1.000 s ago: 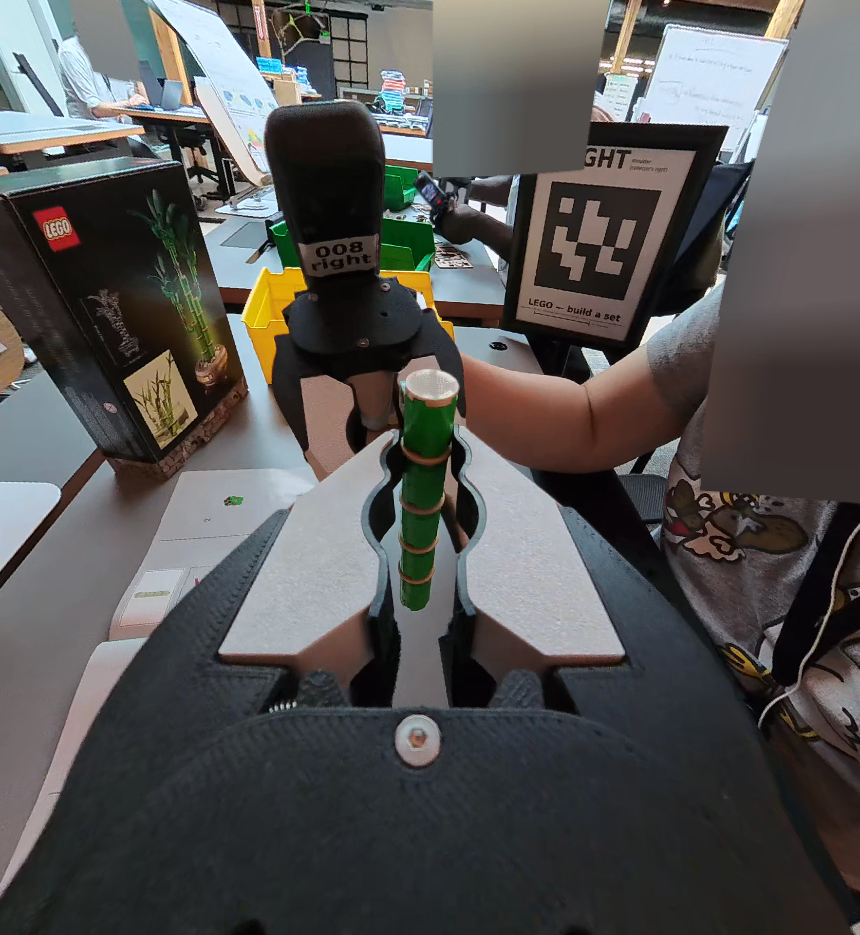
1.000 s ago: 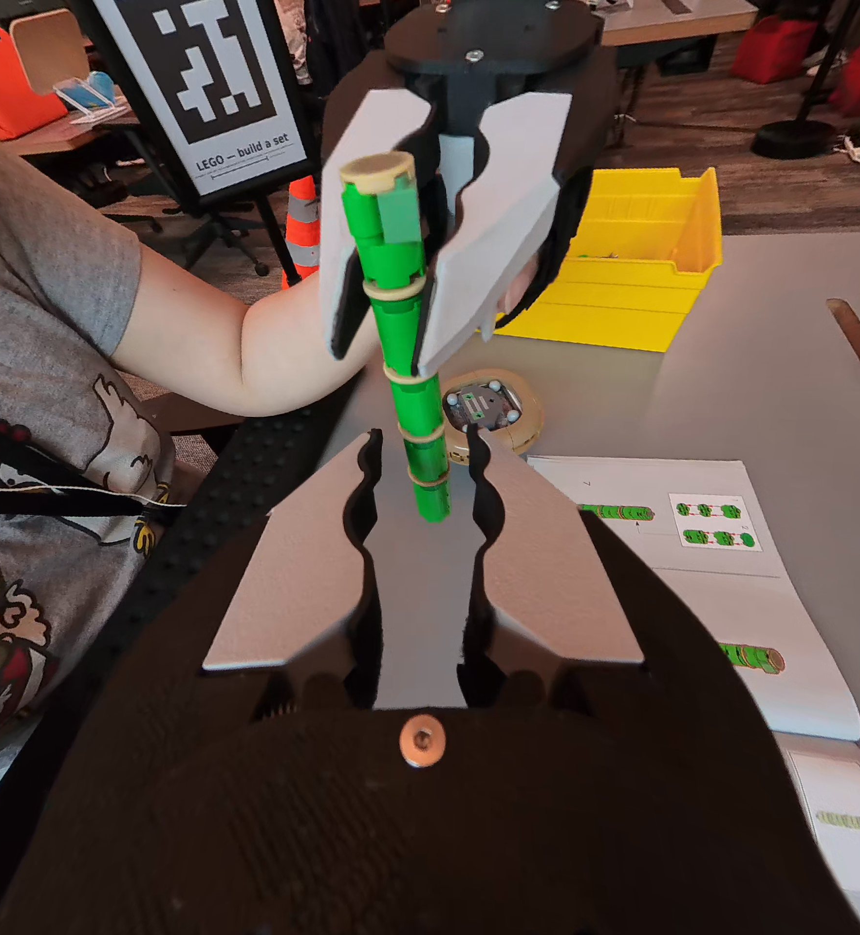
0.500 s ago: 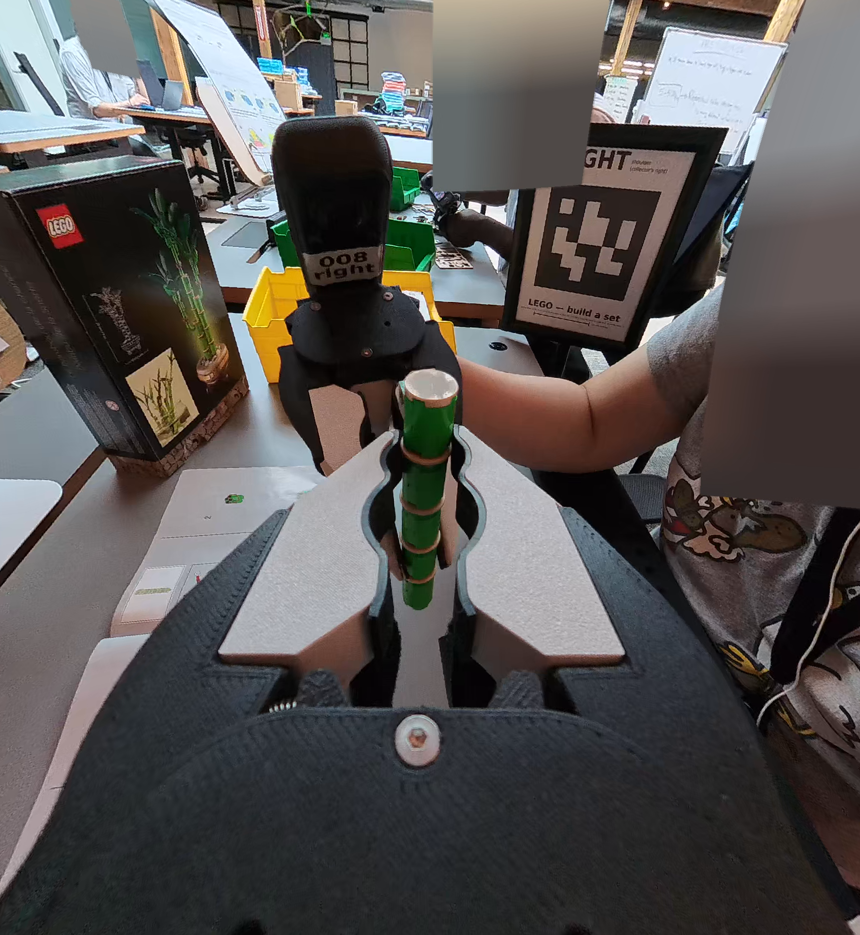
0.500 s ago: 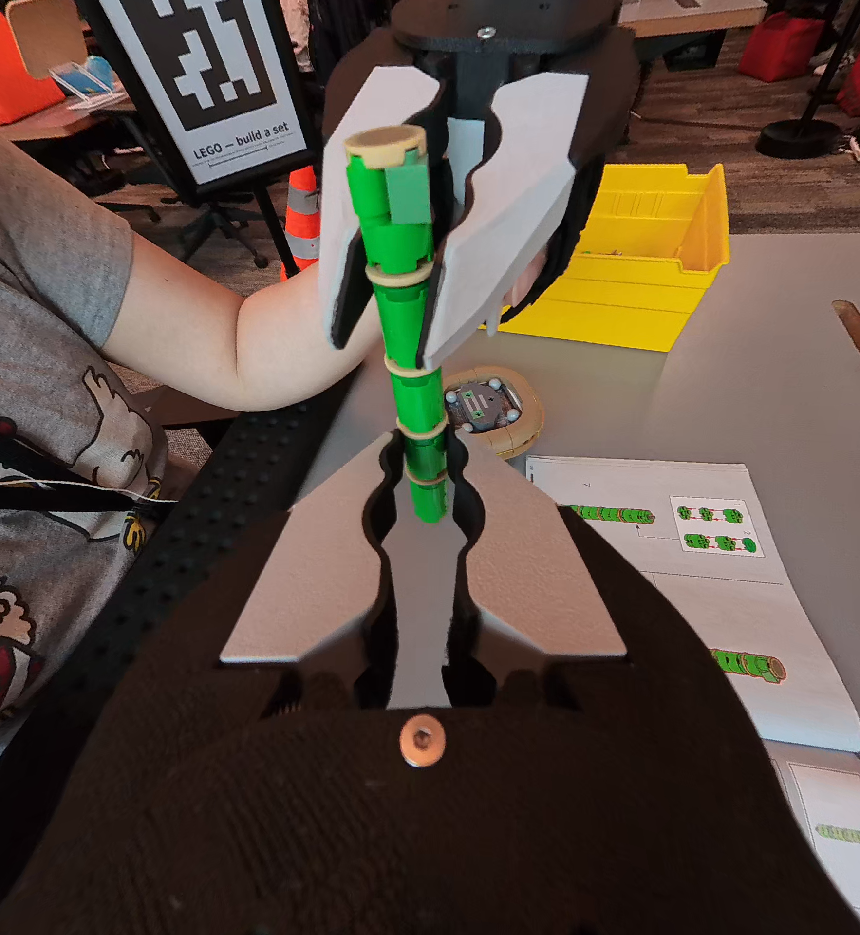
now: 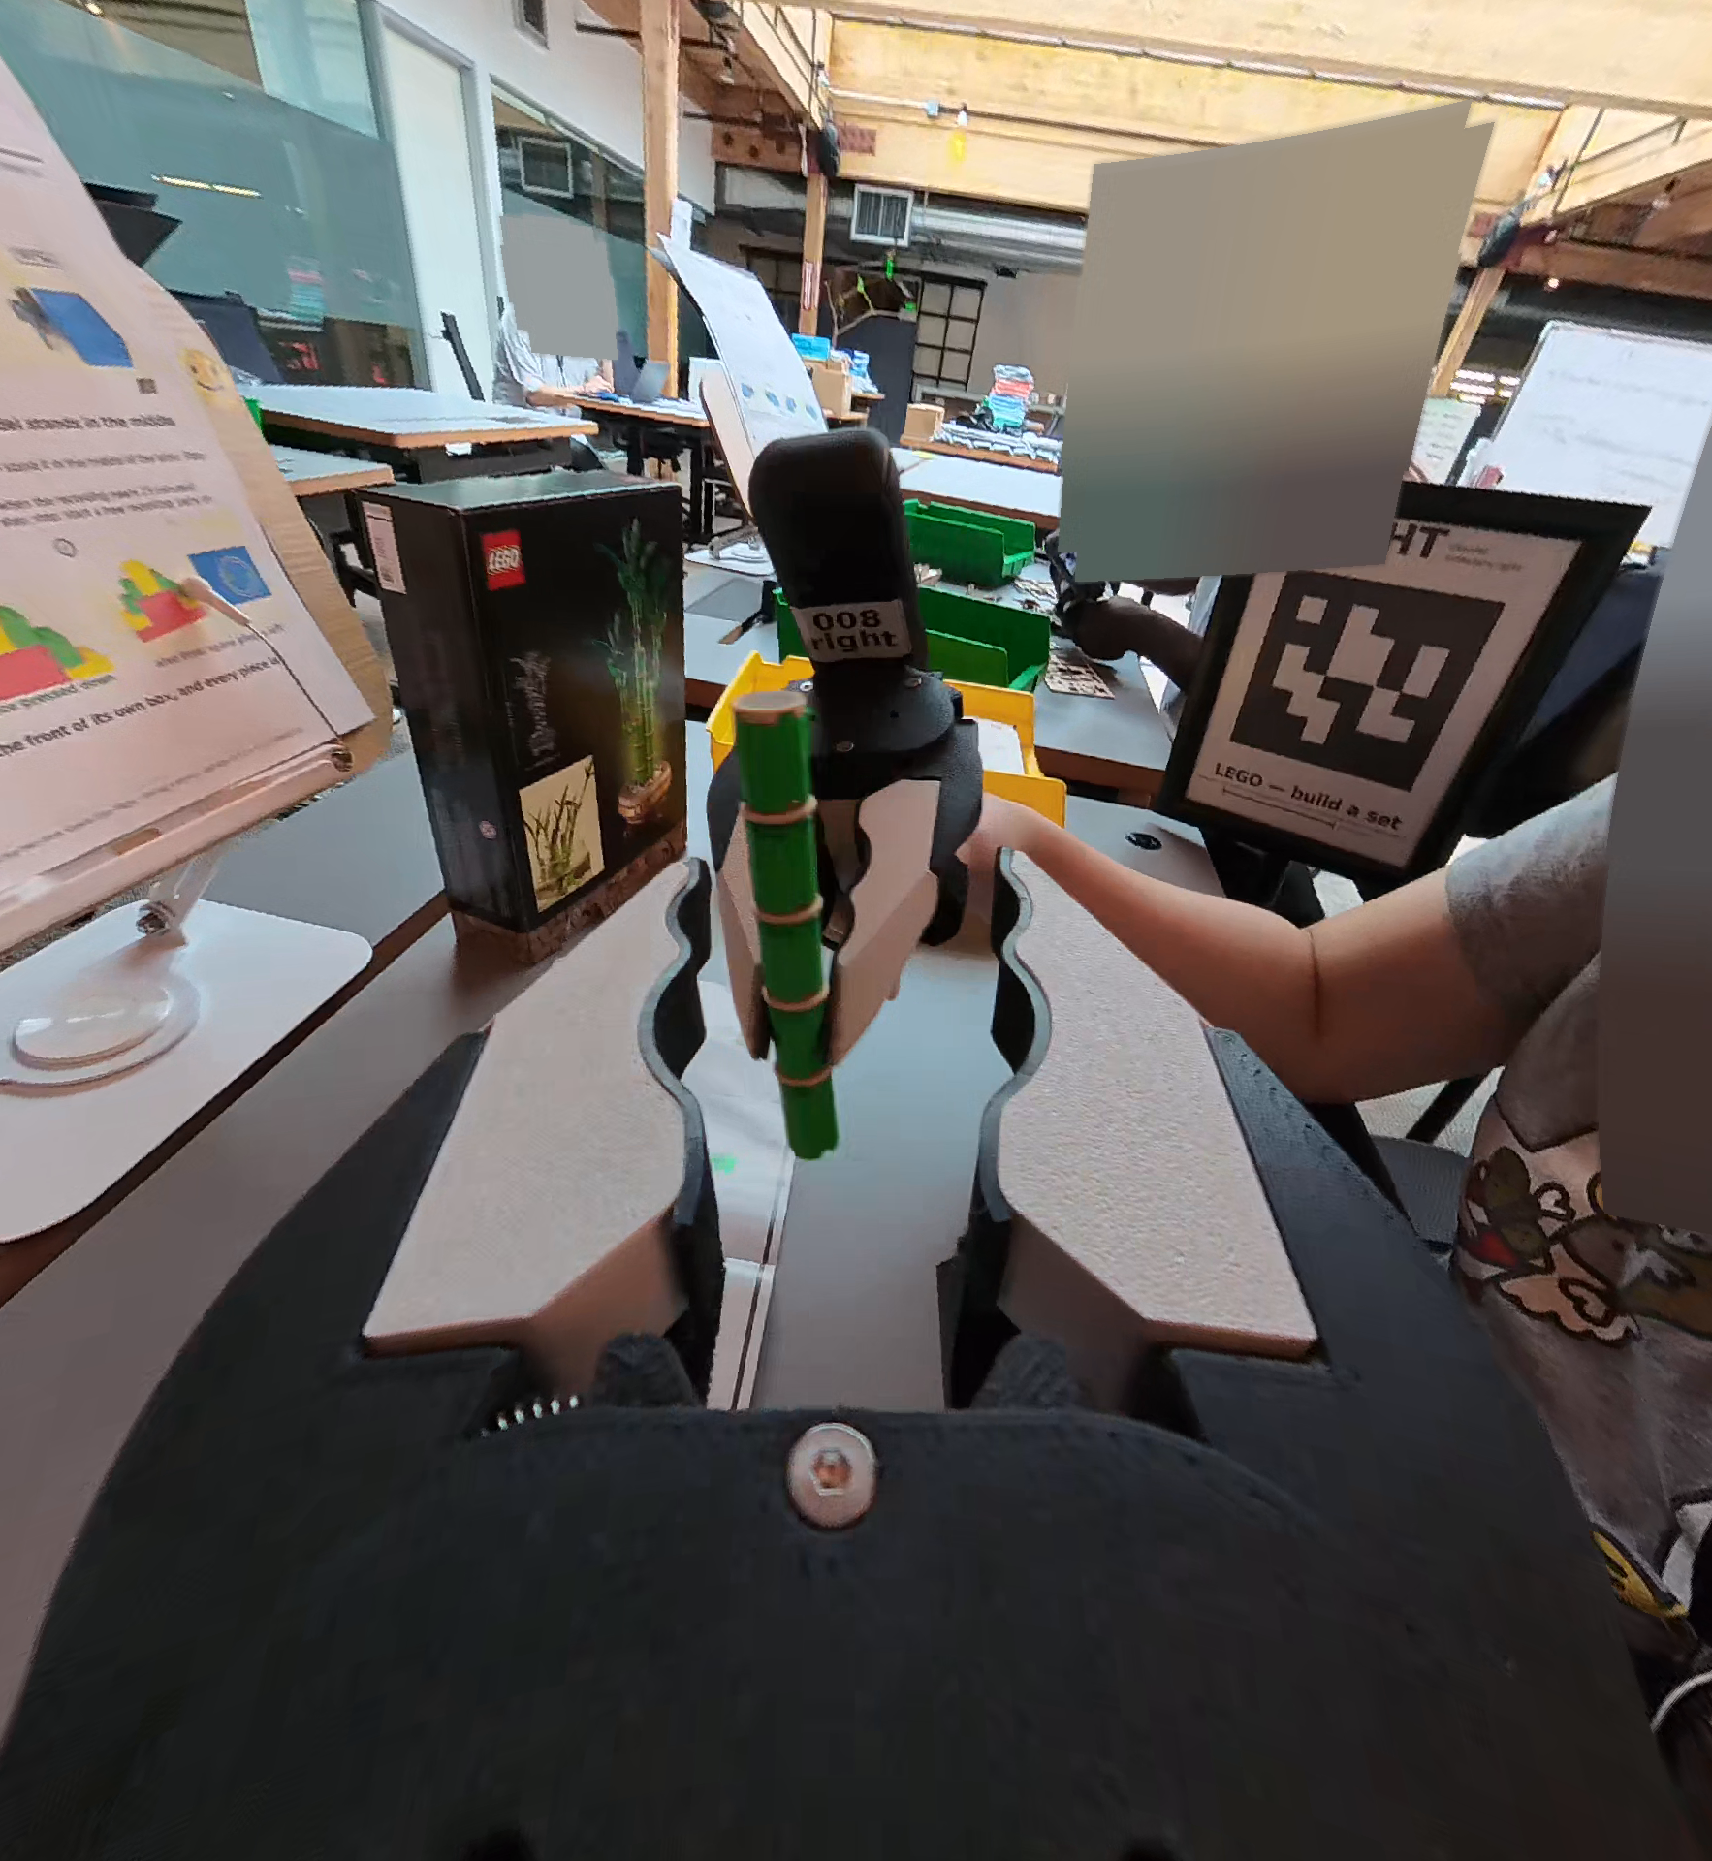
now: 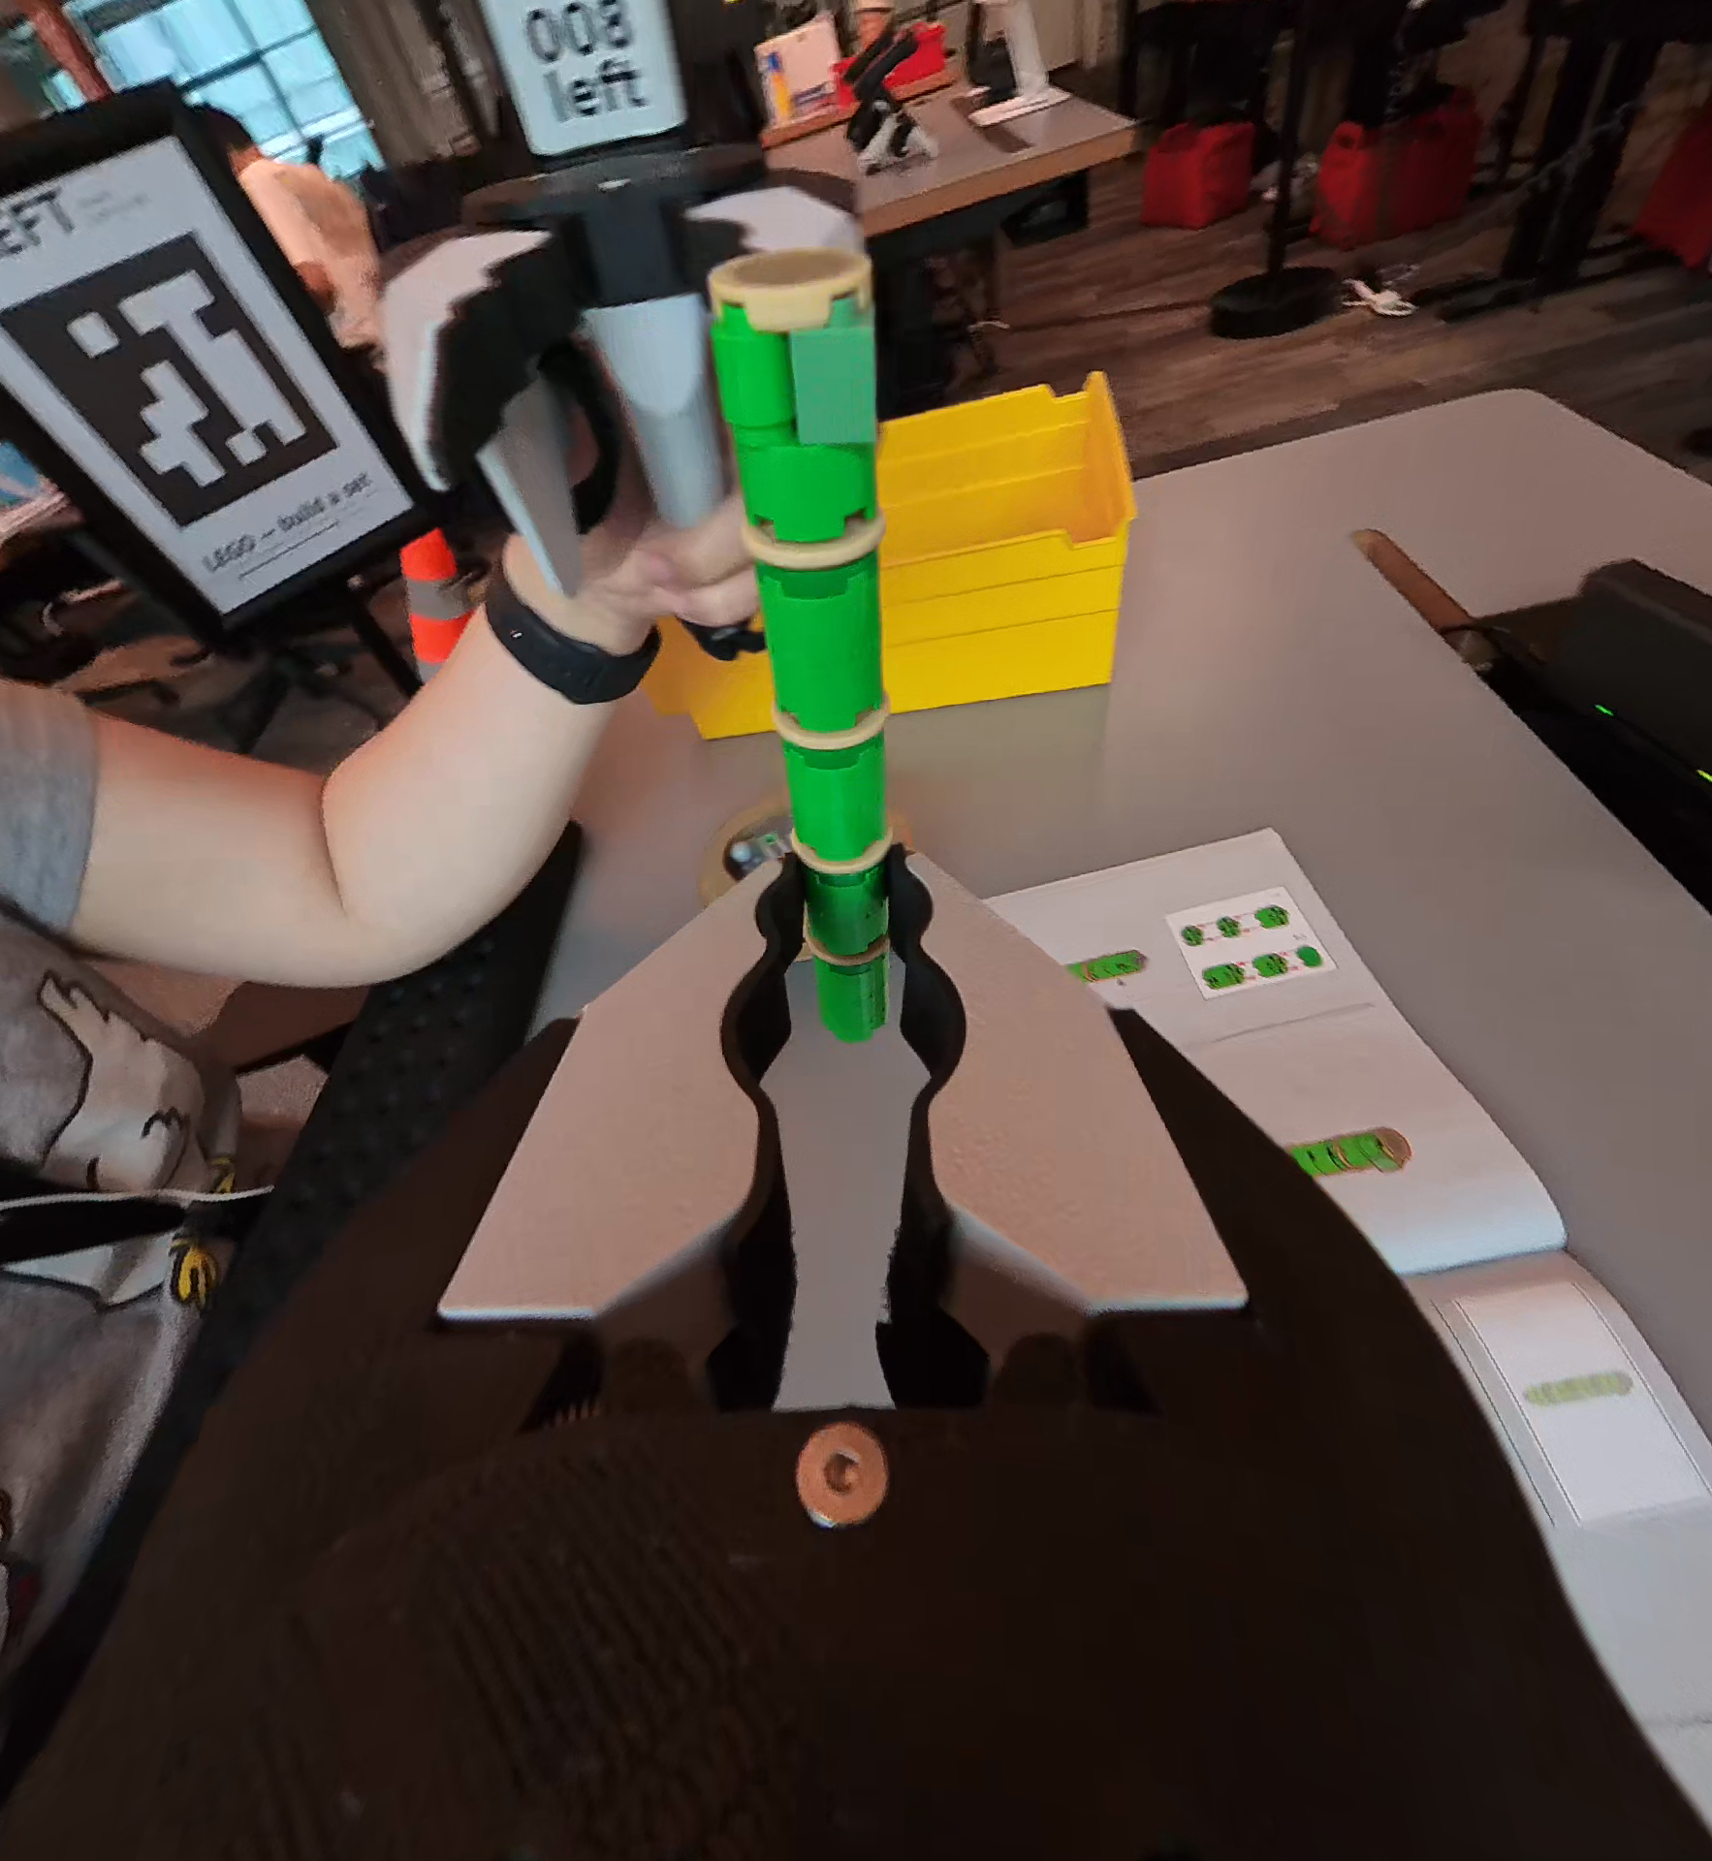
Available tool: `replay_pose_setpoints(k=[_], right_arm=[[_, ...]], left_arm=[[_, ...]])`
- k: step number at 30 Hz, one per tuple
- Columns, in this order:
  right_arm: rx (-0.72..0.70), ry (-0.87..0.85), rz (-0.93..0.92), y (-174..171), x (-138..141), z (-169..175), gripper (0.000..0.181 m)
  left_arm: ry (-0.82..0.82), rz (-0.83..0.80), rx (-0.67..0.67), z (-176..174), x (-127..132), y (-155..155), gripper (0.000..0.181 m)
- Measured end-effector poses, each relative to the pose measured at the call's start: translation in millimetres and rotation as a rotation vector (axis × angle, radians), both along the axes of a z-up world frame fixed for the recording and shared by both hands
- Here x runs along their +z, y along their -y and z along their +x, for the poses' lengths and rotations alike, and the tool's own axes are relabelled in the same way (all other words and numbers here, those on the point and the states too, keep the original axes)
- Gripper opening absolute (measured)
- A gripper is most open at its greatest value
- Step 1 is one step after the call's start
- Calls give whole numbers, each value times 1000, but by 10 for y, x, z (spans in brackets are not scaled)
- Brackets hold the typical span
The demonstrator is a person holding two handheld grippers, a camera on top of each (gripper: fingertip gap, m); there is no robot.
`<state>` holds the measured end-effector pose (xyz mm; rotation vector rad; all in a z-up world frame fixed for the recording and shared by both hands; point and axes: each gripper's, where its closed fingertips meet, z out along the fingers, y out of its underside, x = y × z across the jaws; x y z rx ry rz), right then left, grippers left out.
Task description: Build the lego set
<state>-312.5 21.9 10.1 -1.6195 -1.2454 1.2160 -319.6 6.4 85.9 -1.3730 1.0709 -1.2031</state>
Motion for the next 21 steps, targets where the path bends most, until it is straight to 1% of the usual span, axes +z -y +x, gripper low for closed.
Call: replay_pose_setpoints(k=[3,9,16,19,21], right_arm=[[-57,-6,-31,-125,-17,85,16],[-80,-17,-29,-182,0,167,16],[-110,2,-43,-251,-62,202,16],[-126,2,-78,-289,-89,211,16],[-128,-22,-134,-300,-78,214,16]], left_arm=[[6,6,16,-84,30,-15,50],[-6,22,23,-141,35,-5,46],[-51,23,36,-131,-47,-35,44],[-71,28,37,-123,-80,-38,44],[-76,29,36,-120,-89,-37,43]])
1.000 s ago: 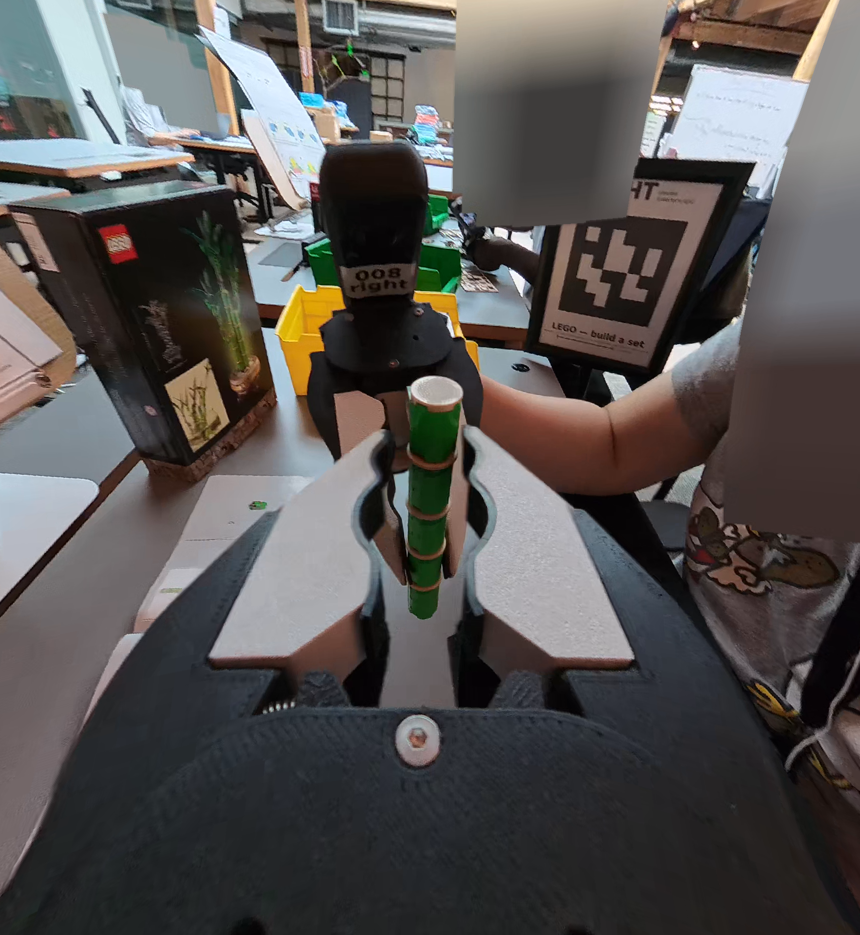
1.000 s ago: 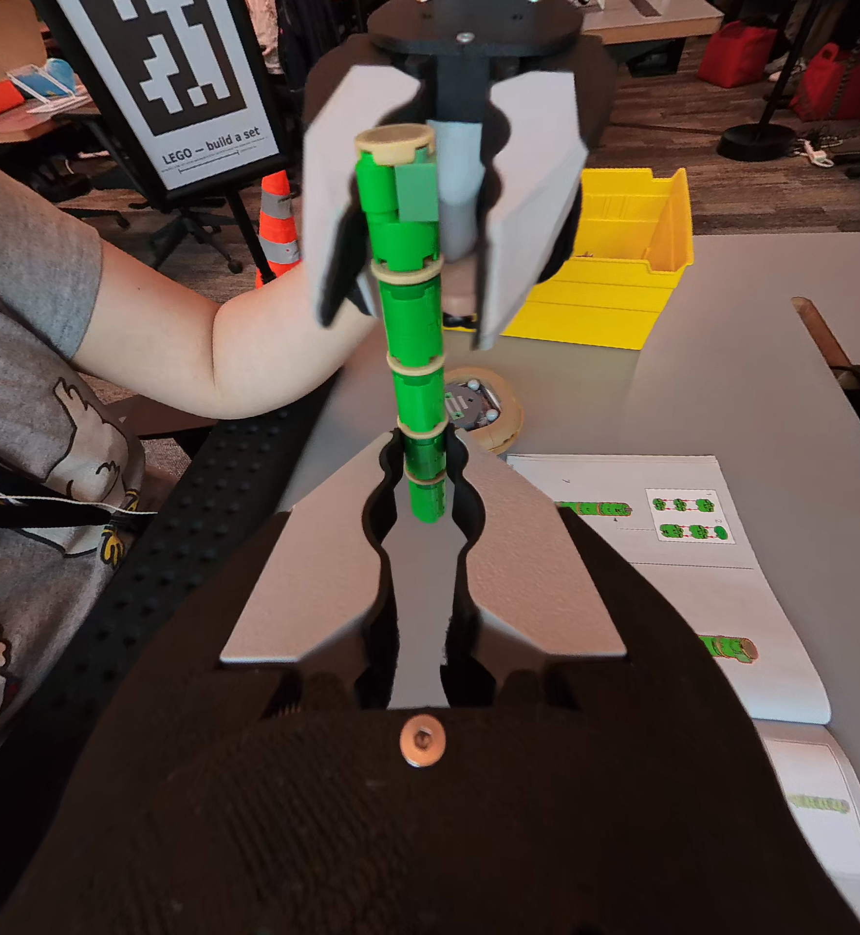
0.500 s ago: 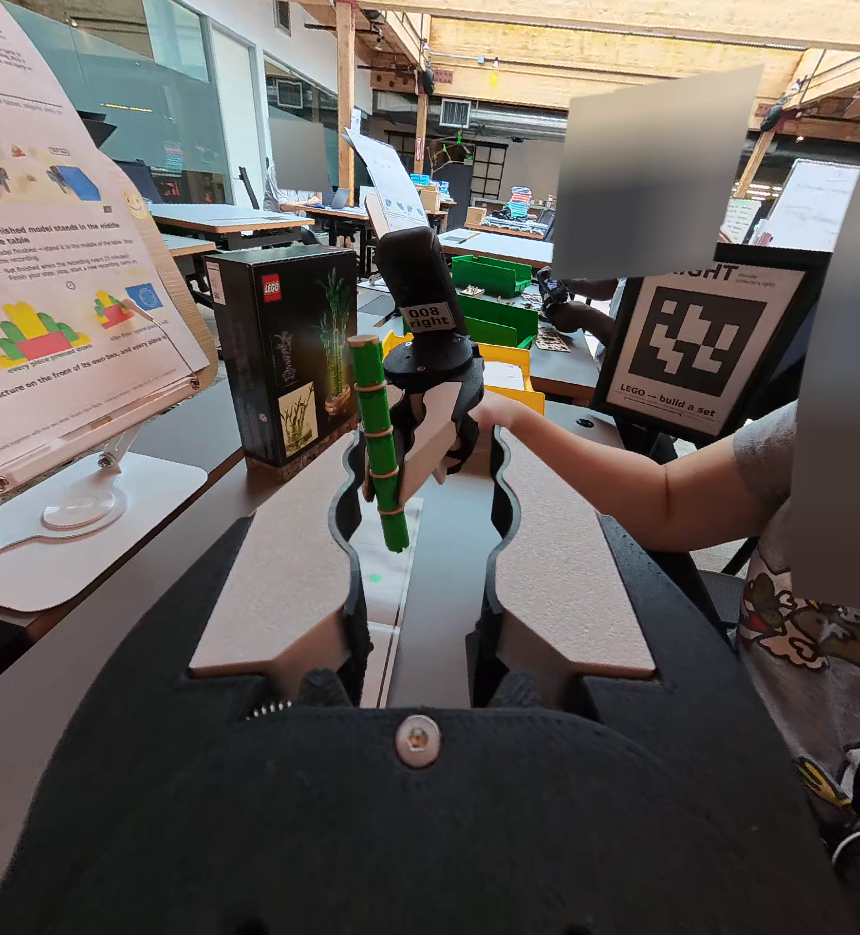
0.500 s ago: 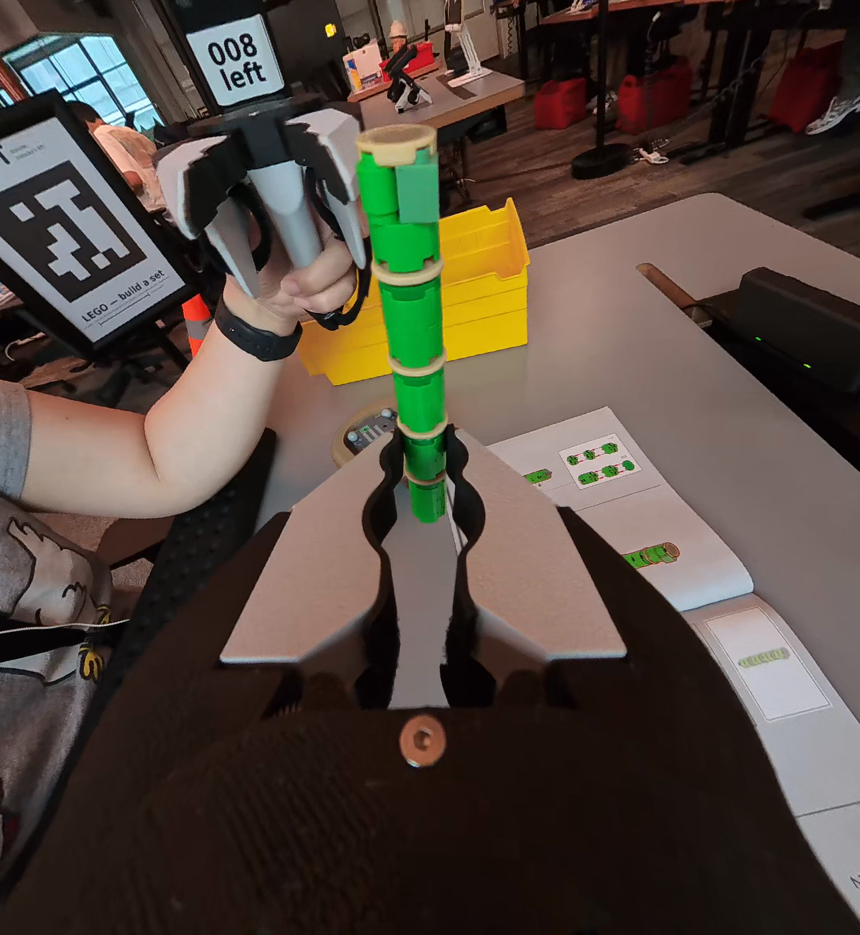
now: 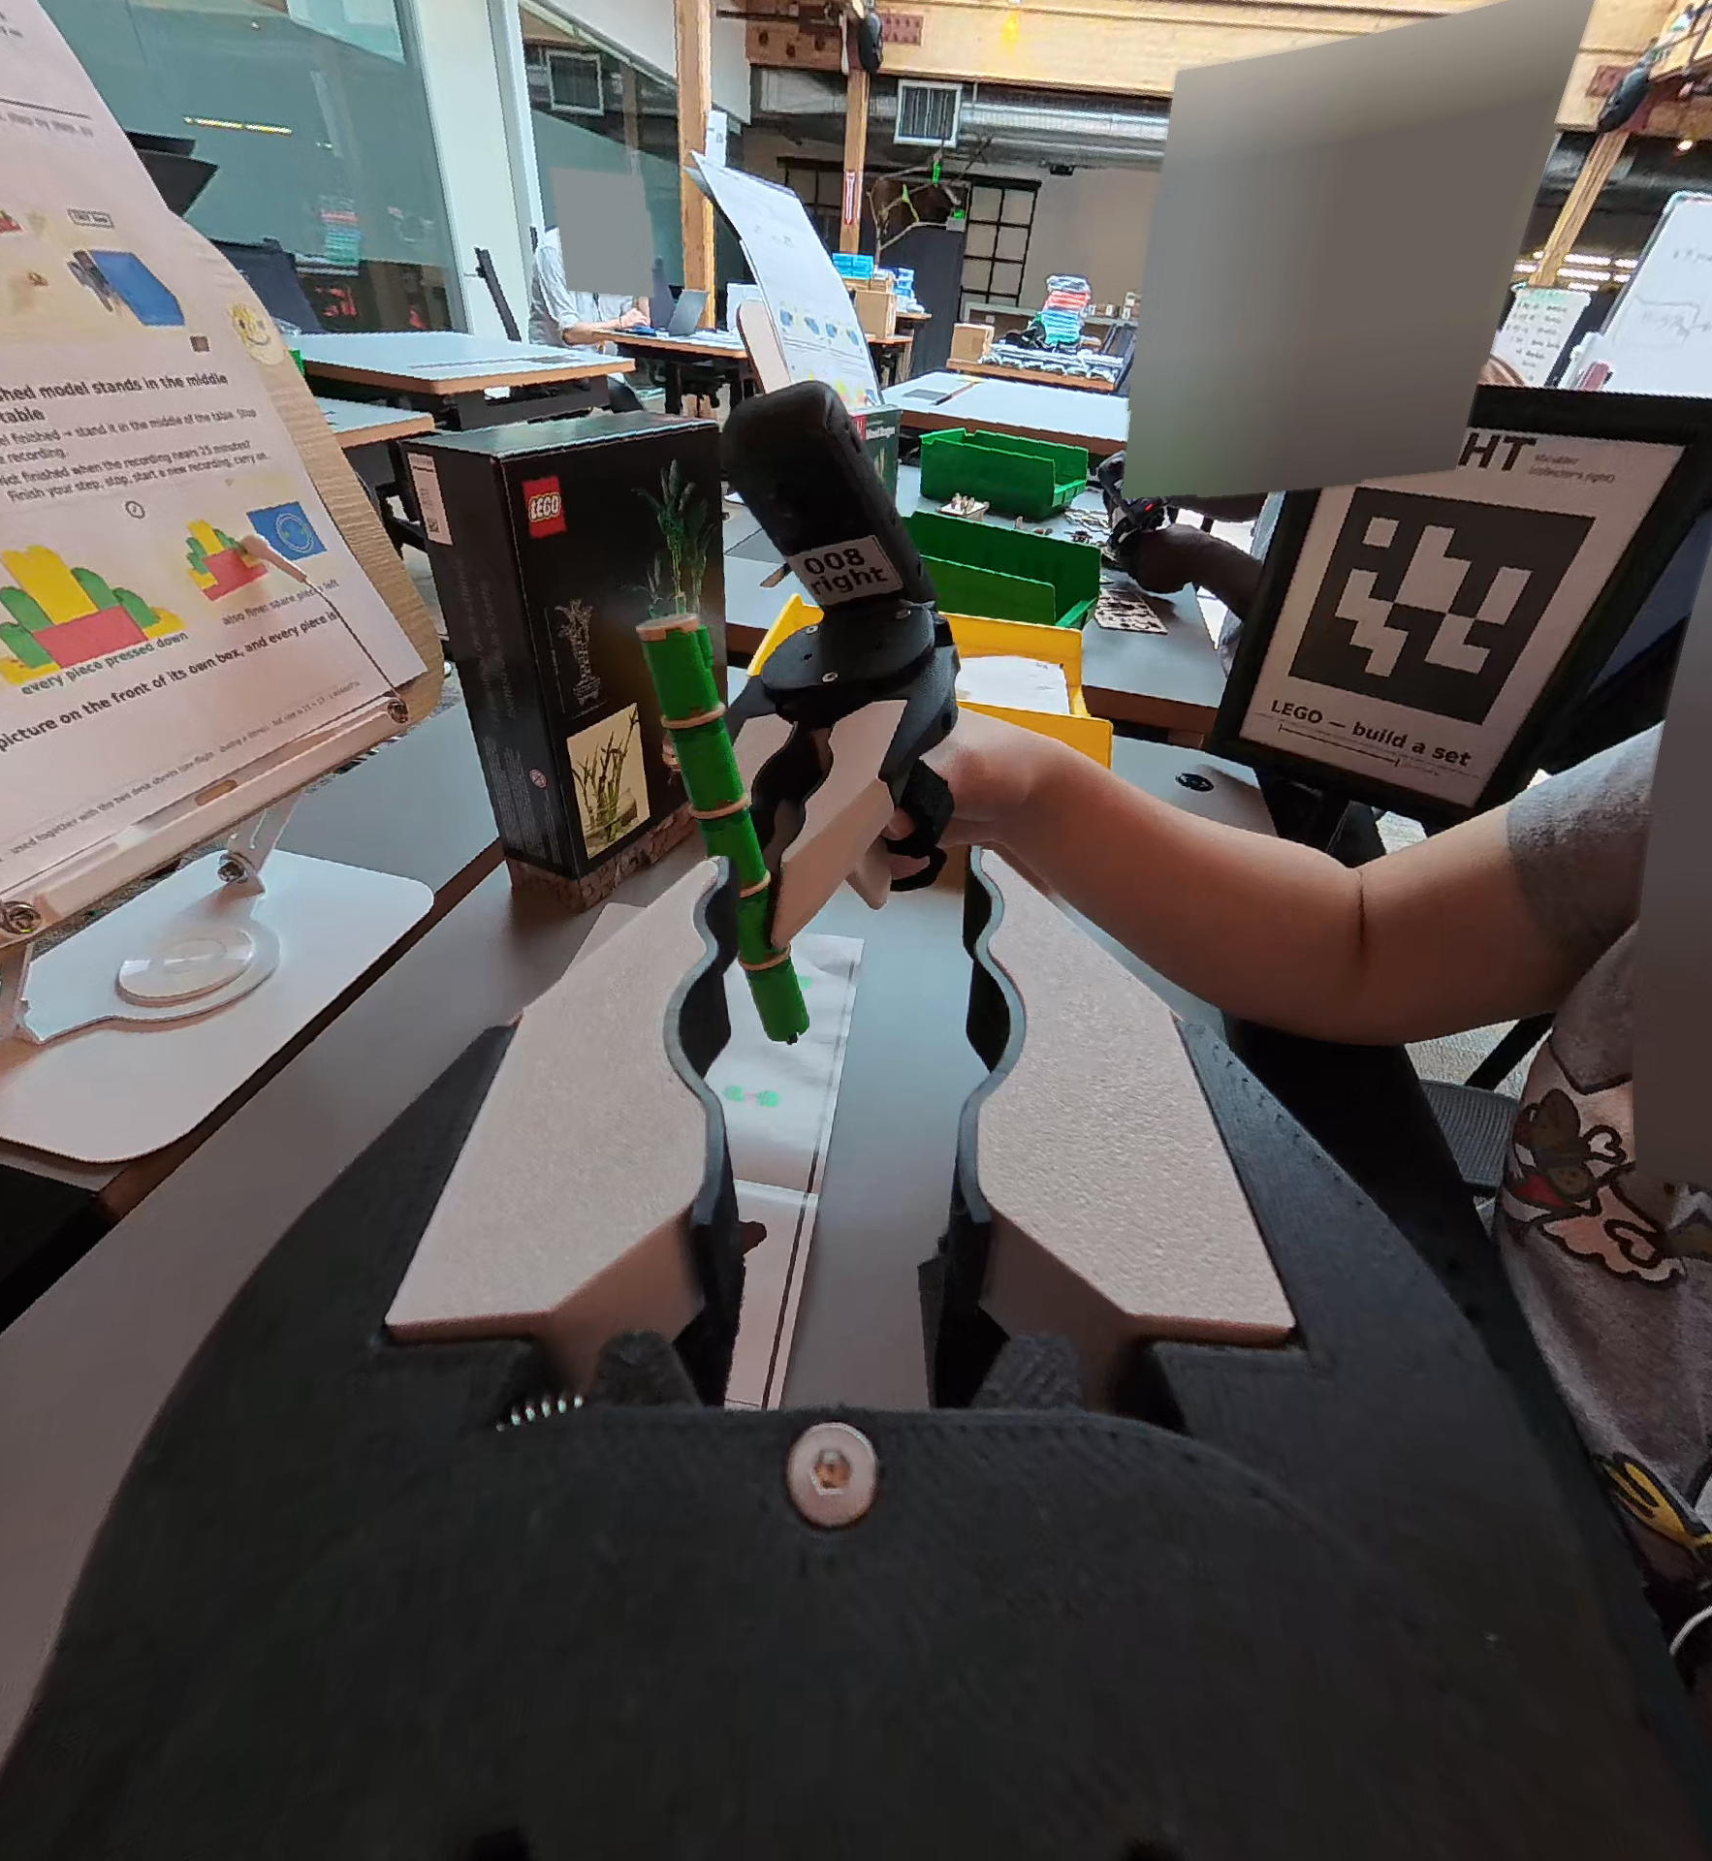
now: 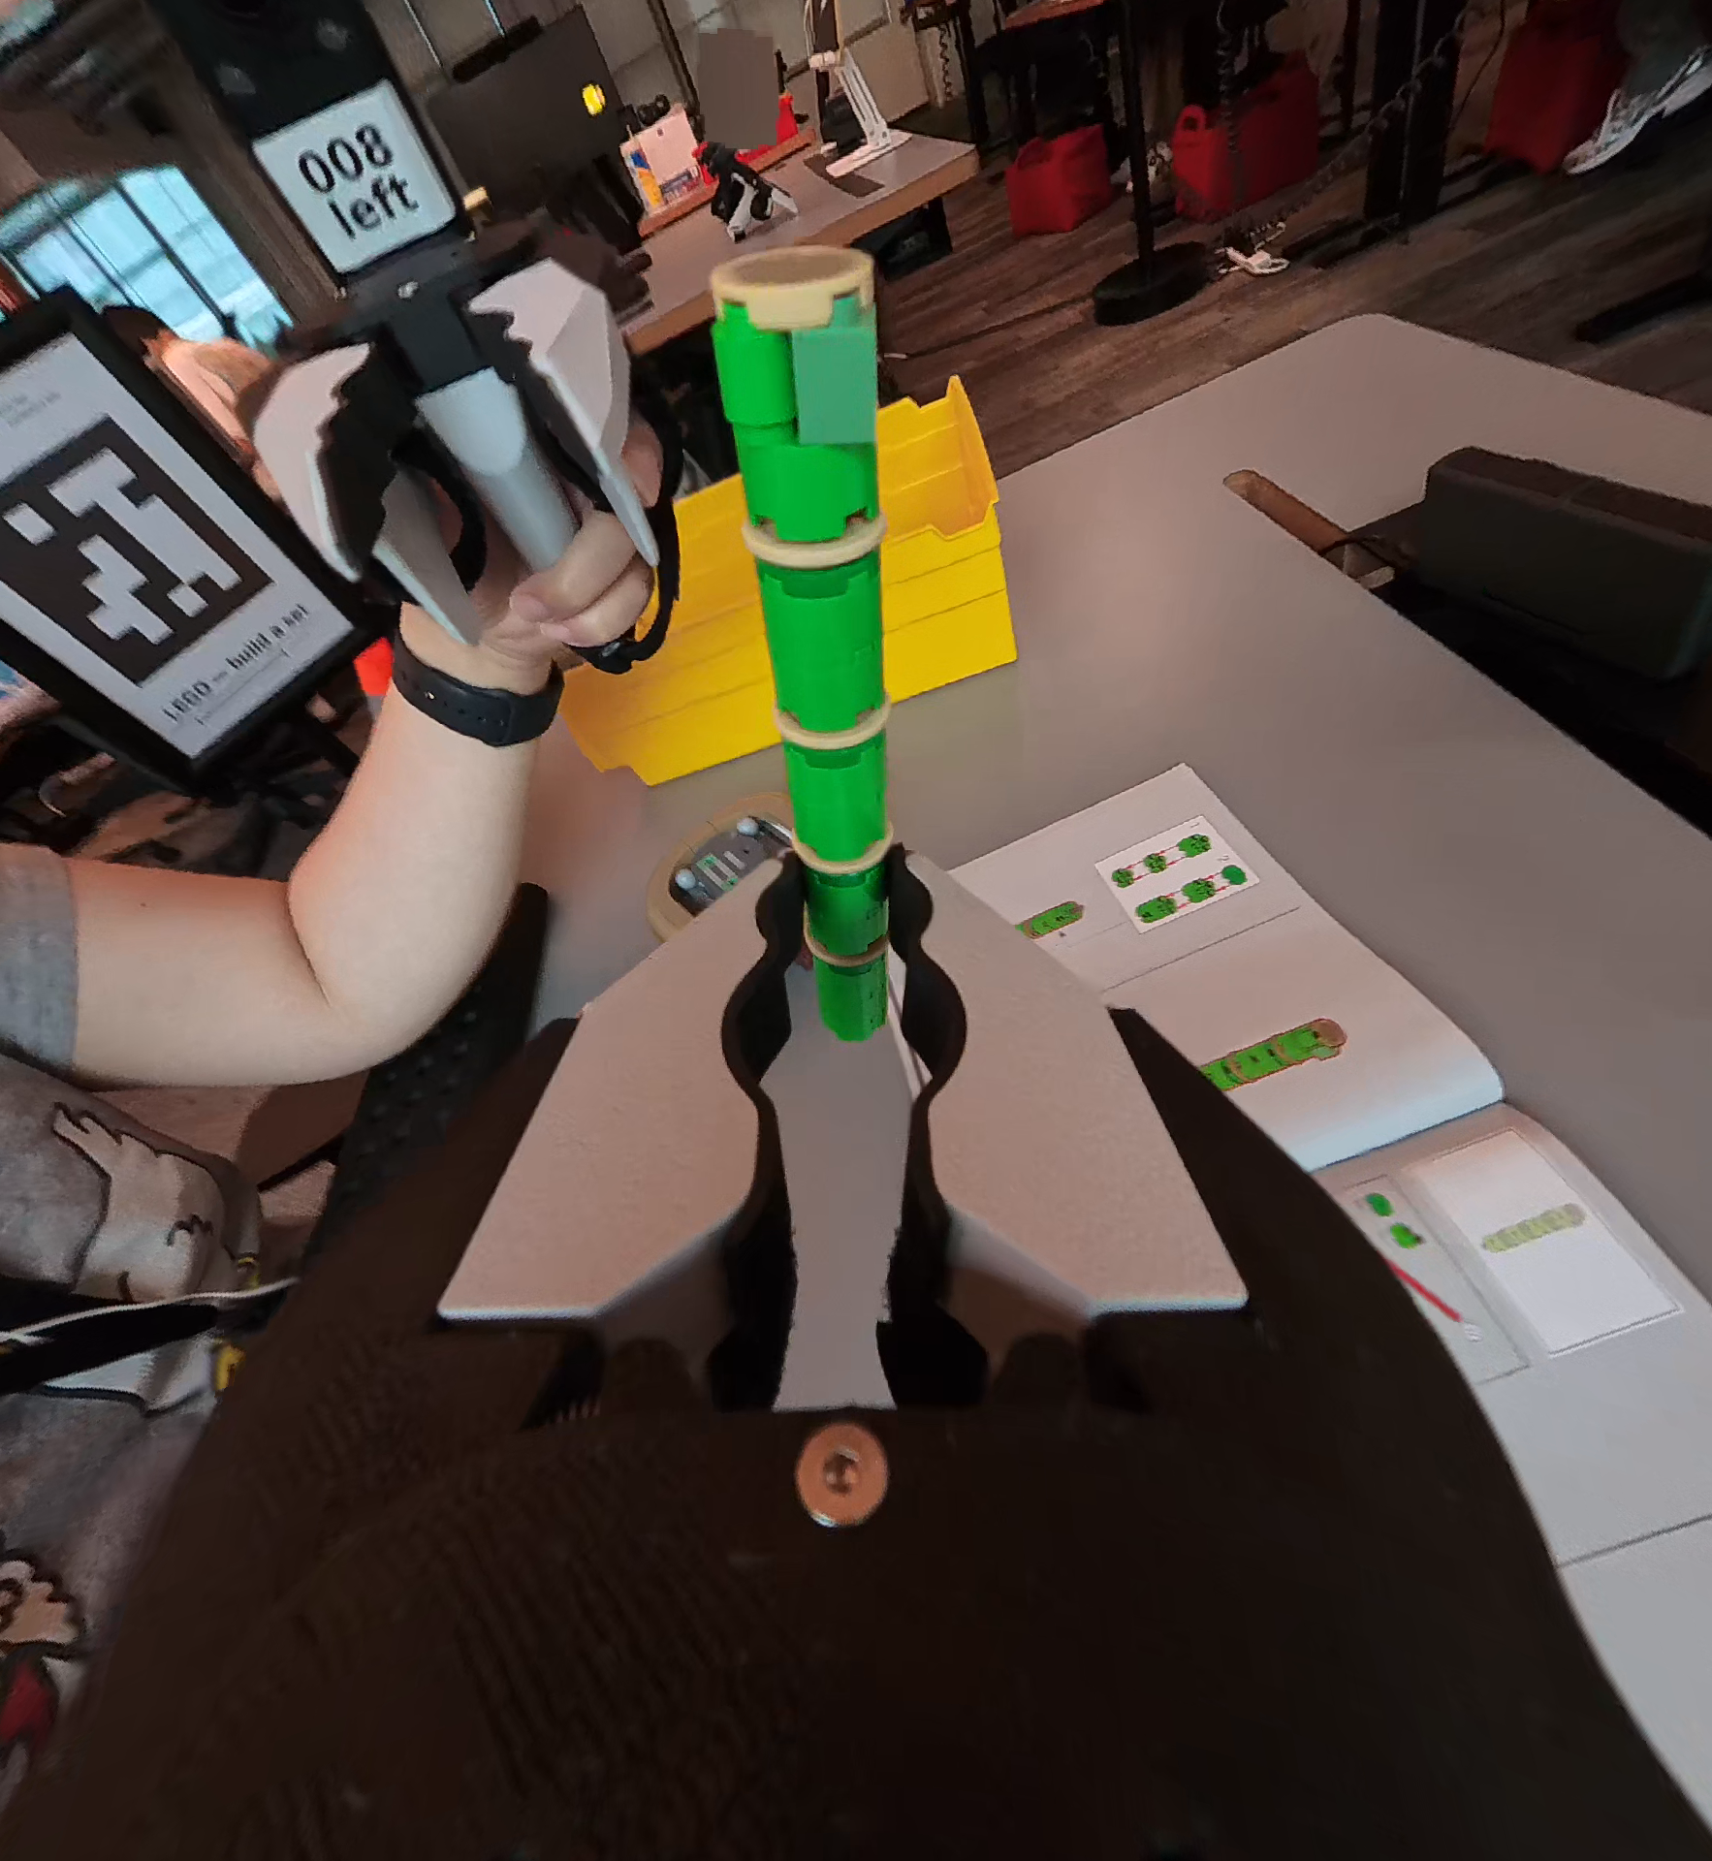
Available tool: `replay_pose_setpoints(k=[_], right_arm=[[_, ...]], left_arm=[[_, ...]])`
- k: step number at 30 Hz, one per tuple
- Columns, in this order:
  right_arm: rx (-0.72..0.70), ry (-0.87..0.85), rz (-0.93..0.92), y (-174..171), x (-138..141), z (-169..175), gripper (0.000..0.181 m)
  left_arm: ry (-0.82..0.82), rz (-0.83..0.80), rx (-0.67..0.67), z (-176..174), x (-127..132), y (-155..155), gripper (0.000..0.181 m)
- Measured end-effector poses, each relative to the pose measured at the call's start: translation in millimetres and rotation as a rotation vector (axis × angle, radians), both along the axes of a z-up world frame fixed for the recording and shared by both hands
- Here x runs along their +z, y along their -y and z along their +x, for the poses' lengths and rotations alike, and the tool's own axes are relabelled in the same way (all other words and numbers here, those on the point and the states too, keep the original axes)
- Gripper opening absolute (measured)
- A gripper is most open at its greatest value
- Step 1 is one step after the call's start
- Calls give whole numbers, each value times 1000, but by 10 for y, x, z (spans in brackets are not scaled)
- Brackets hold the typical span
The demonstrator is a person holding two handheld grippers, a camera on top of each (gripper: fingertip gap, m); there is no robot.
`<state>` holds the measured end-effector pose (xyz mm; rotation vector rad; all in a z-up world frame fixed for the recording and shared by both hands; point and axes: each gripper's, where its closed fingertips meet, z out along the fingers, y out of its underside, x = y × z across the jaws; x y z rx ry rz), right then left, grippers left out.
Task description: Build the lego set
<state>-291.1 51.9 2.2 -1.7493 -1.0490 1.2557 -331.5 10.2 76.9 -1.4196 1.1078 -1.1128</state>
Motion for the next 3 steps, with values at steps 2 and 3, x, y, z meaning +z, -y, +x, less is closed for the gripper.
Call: replay_pose_setpoints(k=[2,3], right_arm=[[-5,-40,-81,-14,29,11,16],[7,-77,-131,-1,69,16,16]], left_arm=[[-1,-2,-2,3,-3,2,43],[-3,-3,-3,3,-6,2,43]])
